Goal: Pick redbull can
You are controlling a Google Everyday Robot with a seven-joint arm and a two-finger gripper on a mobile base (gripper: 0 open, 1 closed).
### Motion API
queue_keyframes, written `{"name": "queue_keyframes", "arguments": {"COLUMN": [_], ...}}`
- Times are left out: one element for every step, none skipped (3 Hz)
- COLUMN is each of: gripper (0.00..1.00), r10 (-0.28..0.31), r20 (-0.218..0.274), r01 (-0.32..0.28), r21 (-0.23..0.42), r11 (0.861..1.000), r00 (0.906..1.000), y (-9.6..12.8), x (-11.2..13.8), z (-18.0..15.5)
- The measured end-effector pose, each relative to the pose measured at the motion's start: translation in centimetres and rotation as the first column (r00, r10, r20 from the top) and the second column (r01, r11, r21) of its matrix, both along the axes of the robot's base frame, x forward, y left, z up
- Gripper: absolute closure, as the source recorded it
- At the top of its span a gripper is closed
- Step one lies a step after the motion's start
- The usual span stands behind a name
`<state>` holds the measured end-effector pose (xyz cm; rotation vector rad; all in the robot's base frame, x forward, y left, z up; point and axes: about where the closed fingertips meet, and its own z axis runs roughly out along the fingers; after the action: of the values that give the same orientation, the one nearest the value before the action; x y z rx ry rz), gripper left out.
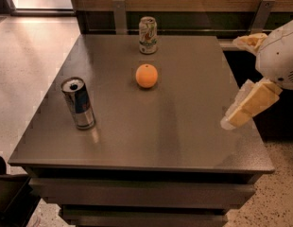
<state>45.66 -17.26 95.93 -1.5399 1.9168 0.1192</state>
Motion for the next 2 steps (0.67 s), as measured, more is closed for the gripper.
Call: {"name": "queue_keyframes", "arguments": {"gripper": [0.00,0.00], "r10": [0.055,0.133], "r20": [0.081,0.118], "r01": [-0.069,-0.167], "r21": [0.183,0.350], "r11": [0.981,0.922], "r00": [0.9952,0.9840], "y": [3.6,8.3], "x": [2.3,3.9], "z": [-1.5,-1.6]}}
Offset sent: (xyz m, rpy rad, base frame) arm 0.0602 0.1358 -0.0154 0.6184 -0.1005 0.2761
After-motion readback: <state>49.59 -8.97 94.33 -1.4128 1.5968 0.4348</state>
